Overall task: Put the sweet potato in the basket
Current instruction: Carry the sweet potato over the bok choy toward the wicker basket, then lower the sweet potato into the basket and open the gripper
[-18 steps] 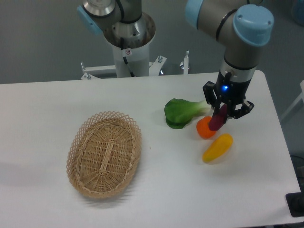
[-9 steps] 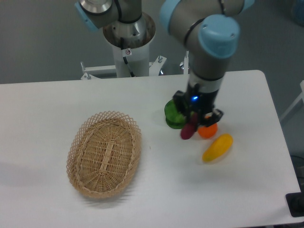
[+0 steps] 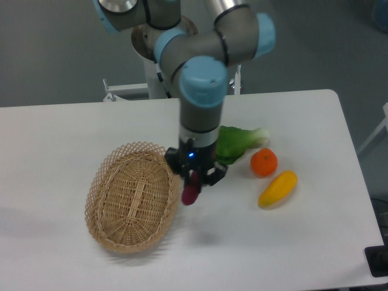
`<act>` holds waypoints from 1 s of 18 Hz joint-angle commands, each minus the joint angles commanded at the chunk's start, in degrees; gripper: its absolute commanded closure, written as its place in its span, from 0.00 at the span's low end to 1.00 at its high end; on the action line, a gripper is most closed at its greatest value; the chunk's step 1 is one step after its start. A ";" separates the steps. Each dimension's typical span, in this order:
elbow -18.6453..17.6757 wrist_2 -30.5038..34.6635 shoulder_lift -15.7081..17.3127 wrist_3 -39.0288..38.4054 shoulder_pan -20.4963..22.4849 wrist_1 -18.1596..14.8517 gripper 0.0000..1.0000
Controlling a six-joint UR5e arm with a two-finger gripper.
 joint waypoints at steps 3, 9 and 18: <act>-0.44 2.37 -2.29 -1.59 -3.07 1.77 0.67; -2.02 8.18 -5.45 -1.68 -9.32 1.95 0.67; -2.20 8.35 -7.57 -1.33 -10.56 2.04 0.66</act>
